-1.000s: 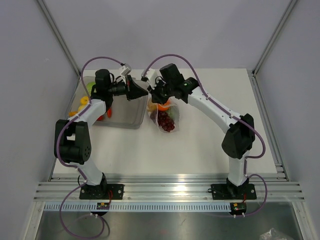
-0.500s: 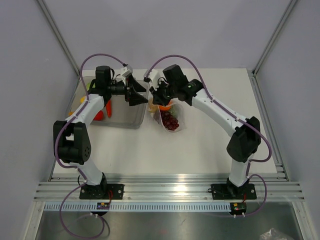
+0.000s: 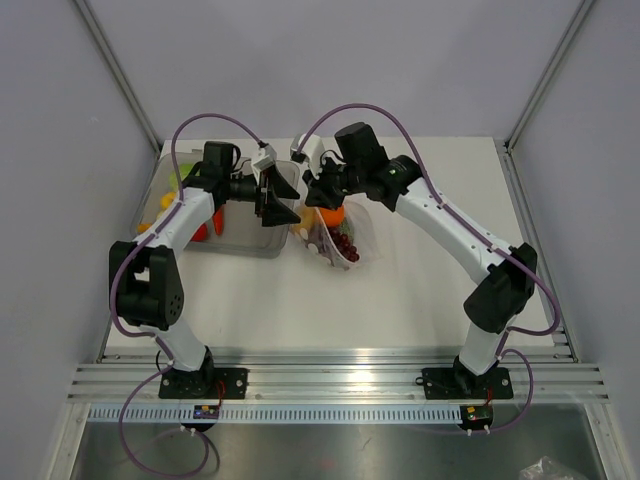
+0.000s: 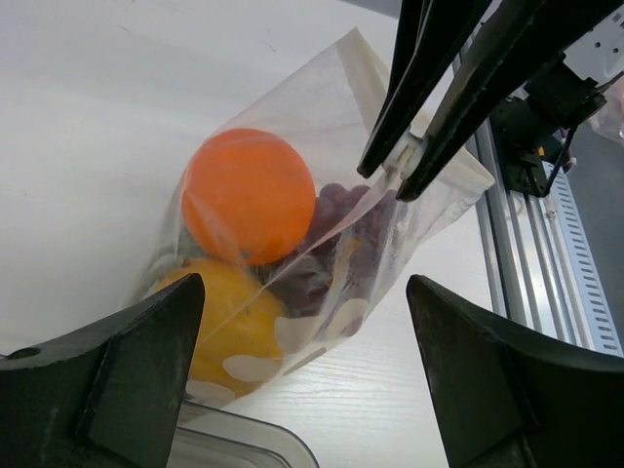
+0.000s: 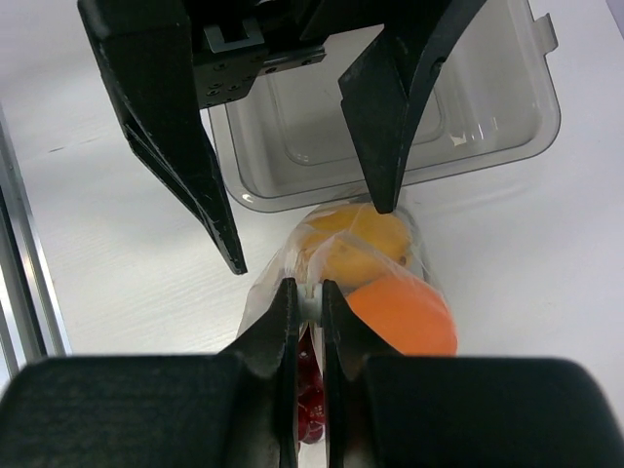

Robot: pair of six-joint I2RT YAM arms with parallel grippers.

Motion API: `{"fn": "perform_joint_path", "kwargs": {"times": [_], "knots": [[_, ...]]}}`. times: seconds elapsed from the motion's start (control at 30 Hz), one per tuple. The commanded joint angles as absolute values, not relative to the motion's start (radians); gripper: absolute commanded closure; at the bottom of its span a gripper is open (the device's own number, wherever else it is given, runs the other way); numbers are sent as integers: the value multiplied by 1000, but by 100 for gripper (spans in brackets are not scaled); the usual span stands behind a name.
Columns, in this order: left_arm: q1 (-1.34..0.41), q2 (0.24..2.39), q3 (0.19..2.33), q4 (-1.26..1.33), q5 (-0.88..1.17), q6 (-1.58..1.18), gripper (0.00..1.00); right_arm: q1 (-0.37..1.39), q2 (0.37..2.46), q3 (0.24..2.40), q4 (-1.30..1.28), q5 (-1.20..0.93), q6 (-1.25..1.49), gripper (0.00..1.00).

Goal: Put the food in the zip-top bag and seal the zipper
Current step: Zip the zipper food storage bag at the center of the board.

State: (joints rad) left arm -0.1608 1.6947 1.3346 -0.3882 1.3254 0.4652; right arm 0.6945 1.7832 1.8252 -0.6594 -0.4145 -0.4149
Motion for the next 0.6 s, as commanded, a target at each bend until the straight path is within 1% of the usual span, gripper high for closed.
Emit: {"fn": "perform_joint_path", "kwargs": {"times": [0.0, 0.2, 0.33, 0.43, 0.57], "knots": [[-201, 1634, 1336, -260, 1278, 428, 12, 703, 1744, 1888, -646, -459, -439, 100], [-213, 1608, 1313, -143, 1247, 341, 15, 703, 1743, 1894, -660, -472, -445, 100], [-218, 1594, 1312, -107, 1243, 334, 17, 703, 1738, 1890, -658, -477, -442, 100], [-232, 1606, 1333, -143, 1262, 366, 18, 703, 1736, 1888, -649, -477, -439, 100], [-250, 1641, 1382, -316, 1290, 477, 19, 703, 1738, 1890, -644, -480, -434, 100]]}}
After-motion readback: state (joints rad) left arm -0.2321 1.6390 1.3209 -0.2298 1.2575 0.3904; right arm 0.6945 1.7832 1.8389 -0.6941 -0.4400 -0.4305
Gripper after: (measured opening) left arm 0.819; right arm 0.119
